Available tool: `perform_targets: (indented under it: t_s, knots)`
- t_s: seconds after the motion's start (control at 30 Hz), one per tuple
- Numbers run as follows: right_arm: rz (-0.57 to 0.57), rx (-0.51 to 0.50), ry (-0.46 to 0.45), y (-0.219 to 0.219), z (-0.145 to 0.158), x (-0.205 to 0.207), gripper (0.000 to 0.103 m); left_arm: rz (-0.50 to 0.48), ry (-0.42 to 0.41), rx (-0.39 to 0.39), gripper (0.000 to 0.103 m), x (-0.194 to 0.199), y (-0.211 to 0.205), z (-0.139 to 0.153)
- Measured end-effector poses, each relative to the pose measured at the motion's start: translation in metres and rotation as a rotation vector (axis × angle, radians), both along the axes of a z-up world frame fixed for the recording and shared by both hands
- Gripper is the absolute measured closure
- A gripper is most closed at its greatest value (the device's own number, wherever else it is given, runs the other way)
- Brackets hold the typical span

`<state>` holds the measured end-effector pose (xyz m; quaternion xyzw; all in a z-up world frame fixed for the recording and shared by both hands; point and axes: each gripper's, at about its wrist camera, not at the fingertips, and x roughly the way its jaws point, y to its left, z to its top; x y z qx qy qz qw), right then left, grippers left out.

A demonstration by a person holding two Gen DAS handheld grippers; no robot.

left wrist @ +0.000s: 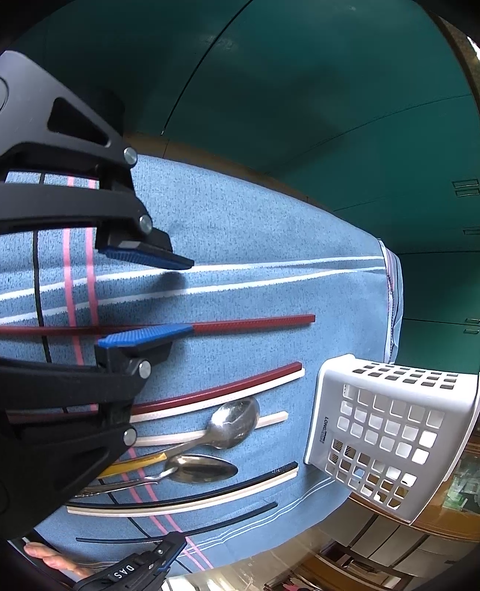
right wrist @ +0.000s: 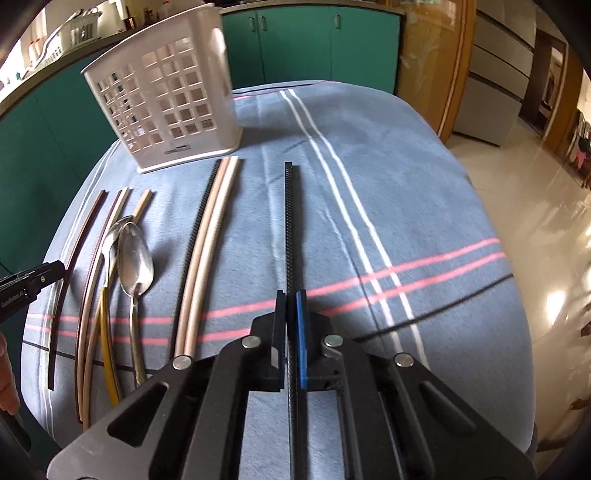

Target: Organize utensils

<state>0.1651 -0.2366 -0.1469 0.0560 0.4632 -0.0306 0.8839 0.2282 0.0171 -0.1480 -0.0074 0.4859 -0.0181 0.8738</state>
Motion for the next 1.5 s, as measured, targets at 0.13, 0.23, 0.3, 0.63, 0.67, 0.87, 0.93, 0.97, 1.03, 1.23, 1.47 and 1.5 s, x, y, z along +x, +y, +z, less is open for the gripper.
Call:
perform_targets:
  t_s: [0.13, 0.23, 0.3, 0.63, 0.67, 0.87, 0.93, 0.97, 1.03, 1.23, 1.47, 1.5]
  knots:
    - [-0.016, 0.006, 0.007, -0.004, 0.0, -0.001, 0.097, -0.006, -0.001, -0.006, 0.072, 0.0, -0.001, 0.0]
    - [-0.02, -0.001, 0.008, -0.004, 0.0, -0.002, 0.096, -0.007, -0.005, -0.007, 0.068, -0.002, 0.0, 0.002]
    - [-0.022, 0.005, 0.009, -0.003, 0.001, -0.002, 0.088, -0.005, -0.007, -0.009, 0.067, -0.003, 0.002, 0.003]
    - [-0.045, 0.006, 0.009, -0.009, 0.002, -0.006, 0.069, -0.002, -0.008, -0.007, 0.064, 0.003, 0.009, 0.004]
    - [-0.046, 0.005, 0.01, -0.009, 0.002, -0.005, 0.068, -0.008, -0.004, -0.014, 0.063, 0.004, 0.009, 0.004]
    - [-0.025, 0.03, 0.005, -0.009, 0.005, 0.008, 0.067, -0.055, -0.01, 0.016, 0.062, 0.03, -0.004, 0.003]
    - [-0.023, 0.037, 0.004, -0.015, 0.009, 0.022, 0.067, -0.061, -0.022, 0.034, 0.062, 0.046, -0.009, 0.006]
    - [-0.029, 0.016, 0.008, -0.018, 0.01, 0.029, 0.067, -0.065, -0.022, 0.042, 0.061, 0.053, -0.011, 0.007]
    - [-0.025, -0.019, 0.022, -0.02, 0.01, 0.051, 0.067, -0.086, -0.008, 0.062, 0.06, 0.07, -0.019, 0.005]
    - [0.016, -0.076, 0.094, -0.012, 0.001, 0.107, 0.067, -0.095, 0.057, 0.083, 0.059, 0.104, -0.025, -0.005]
    - [0.069, -0.063, 0.111, -0.002, 0.0, 0.117, 0.086, -0.113, 0.079, 0.062, 0.074, 0.122, -0.025, -0.004]
    - [0.076, -0.062, 0.112, 0.0, 0.001, 0.117, 0.094, -0.122, 0.08, 0.061, 0.084, 0.122, -0.025, -0.005]
